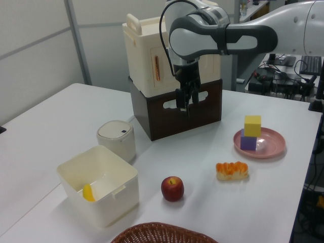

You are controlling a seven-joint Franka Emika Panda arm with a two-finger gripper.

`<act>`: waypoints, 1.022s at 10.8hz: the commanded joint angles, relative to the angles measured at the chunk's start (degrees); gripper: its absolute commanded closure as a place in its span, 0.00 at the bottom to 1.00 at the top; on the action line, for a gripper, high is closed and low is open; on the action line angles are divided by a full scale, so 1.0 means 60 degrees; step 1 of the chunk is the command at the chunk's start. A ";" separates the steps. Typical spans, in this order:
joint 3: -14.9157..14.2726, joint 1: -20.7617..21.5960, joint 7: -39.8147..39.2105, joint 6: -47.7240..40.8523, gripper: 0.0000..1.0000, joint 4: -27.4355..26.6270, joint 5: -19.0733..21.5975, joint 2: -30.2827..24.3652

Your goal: Put the yellow cube on the table

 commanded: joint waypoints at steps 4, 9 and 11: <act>0.0049 0.0013 0.0185 0.0037 0.00 -0.0119 -0.0067 -0.0215; 0.0049 0.0013 0.0141 0.0037 0.00 -0.0119 -0.0067 -0.0215; 0.0063 0.0013 0.0127 0.0023 0.00 -0.0119 -0.0067 -0.0201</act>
